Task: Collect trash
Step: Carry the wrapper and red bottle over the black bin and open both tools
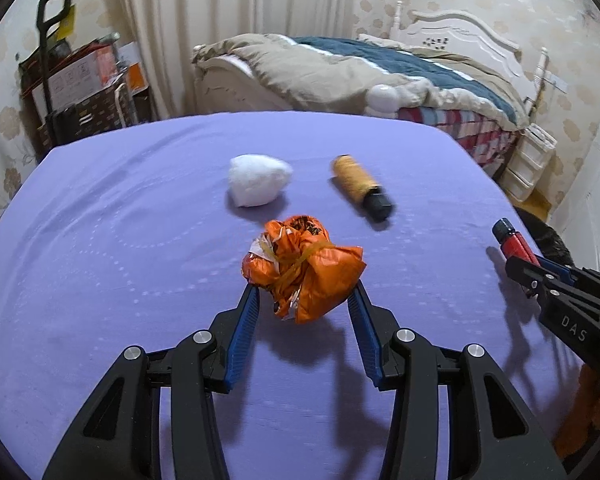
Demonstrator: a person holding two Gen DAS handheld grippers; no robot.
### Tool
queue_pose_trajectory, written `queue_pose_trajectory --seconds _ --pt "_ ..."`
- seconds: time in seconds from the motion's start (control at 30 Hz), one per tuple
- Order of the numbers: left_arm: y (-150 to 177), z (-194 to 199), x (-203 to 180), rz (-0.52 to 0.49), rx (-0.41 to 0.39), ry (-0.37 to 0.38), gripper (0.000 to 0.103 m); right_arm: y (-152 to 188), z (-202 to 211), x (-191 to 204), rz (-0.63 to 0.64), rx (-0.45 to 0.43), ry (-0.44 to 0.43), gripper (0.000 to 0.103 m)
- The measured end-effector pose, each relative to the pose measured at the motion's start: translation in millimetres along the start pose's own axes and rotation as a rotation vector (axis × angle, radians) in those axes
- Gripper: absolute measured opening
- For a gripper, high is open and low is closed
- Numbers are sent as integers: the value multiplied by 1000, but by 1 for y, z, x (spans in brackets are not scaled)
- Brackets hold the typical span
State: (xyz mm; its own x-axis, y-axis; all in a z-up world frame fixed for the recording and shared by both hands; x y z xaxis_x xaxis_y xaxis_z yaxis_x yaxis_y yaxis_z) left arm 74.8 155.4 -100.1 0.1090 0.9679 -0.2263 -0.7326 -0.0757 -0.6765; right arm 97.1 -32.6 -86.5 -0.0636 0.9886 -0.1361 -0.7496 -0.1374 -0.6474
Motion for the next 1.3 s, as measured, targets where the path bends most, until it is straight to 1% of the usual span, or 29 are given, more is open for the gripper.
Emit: queue_pose_trajectory --seconds 0.1,0.2,0.3,0.43,0.6,0.73,0.8,0.87,0.97,1.1,1.3 --pt "0 -5 -23 -28 9 30 36 2 4 -17 -23 -10 17 23" --pt "1 -13 -44 -66 16 42 36 4 6 -36 -54 -14 34 23" --pt "3 -18 -55 -87 23 47 36 7 5 -51 -80 -8 46 23" --pt "5 -21 -60 -93 30 39 36 11 3 -59 -92 -4 40 23" --pt "6 -20 -55 -86 27 23 36 10 2 -51 -86 -5 13 23" --pt "7 -21 -47 -51 30 10 38 9 3 -36 -61 -7 -11 23" --pt "7 -21 -42 -29 30 11 44 9 3 -28 -47 -7 -20 23" --pt "7 -19 -38 -13 25 11 53 10 3 -21 -34 -4 -29 23" --pt "6 -18 -33 -3 19 3 59 11 3 -15 -21 -1 -35 23" --pt "7 -23 -29 25 46 15 62 11 2 -10 -11 3 -40 23" --pt "5 -29 -30 25 68 29 63 12 1 -8 -9 8 -41 23"
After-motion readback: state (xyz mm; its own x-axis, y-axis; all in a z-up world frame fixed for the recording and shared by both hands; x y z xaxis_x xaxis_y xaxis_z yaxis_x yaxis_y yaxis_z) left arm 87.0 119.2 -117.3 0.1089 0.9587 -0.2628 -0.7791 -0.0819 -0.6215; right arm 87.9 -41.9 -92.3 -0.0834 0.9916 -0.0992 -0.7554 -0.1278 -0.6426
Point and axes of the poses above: each gripper's, at about its wrist camera, not at the fingertips, and z roughly against the way its jaws point, x to its left, y to its underside, the point moved 9 cm from there along -z, roughly the way its jaws point, and after that the axes turned 14 degrees about y, right-handed, at the moved point
